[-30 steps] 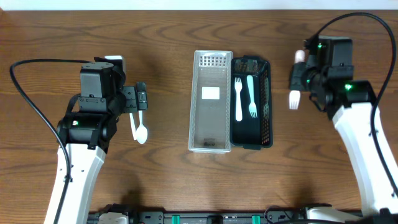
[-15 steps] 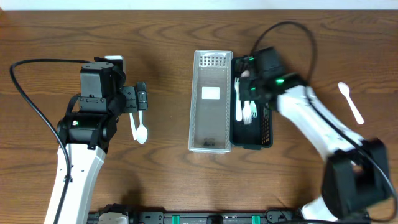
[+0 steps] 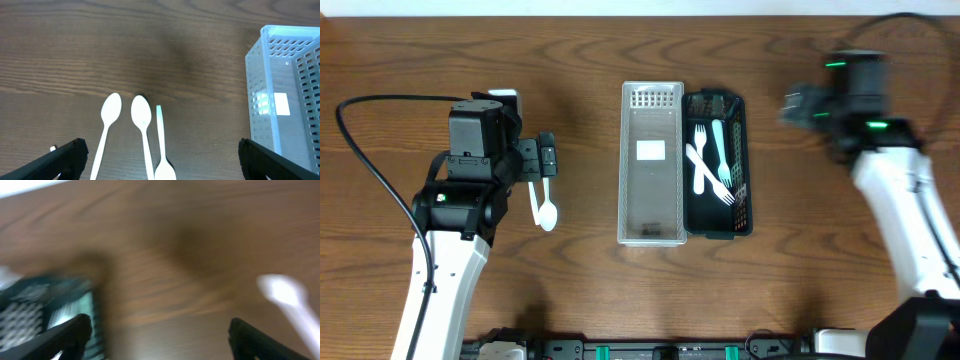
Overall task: Pack container
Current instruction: 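Move the right gripper to the white spoon and close on it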
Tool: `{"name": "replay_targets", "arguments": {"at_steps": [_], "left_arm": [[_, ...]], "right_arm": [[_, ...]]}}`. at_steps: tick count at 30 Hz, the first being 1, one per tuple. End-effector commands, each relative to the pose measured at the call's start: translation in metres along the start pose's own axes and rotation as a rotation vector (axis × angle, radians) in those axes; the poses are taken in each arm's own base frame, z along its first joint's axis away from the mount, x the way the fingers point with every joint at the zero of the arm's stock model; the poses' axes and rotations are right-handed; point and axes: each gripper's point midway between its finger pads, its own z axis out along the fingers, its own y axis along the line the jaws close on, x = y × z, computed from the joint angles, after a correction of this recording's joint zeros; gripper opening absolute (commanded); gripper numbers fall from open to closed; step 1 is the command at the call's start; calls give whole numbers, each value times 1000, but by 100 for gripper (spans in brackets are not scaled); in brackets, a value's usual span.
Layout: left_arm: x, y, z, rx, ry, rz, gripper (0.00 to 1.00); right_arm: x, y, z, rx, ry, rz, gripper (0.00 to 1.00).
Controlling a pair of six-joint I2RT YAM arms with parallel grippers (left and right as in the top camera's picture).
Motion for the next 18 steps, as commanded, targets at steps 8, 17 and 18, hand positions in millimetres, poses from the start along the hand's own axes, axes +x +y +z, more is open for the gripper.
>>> {"name": "replay_targets", "arguments": {"at_steps": [8, 17, 18], "left_arm": [[-7, 5, -2, -22, -13, 10, 98], [-7, 5, -2, -22, -13, 10, 98], [-7, 5, -2, -22, -13, 10, 98]], "right_arm": [[48, -141, 65, 127, 250, -135, 97], [121, -182, 115, 64, 490, -278, 93], [124, -182, 116, 45, 495, -281, 92]]}}
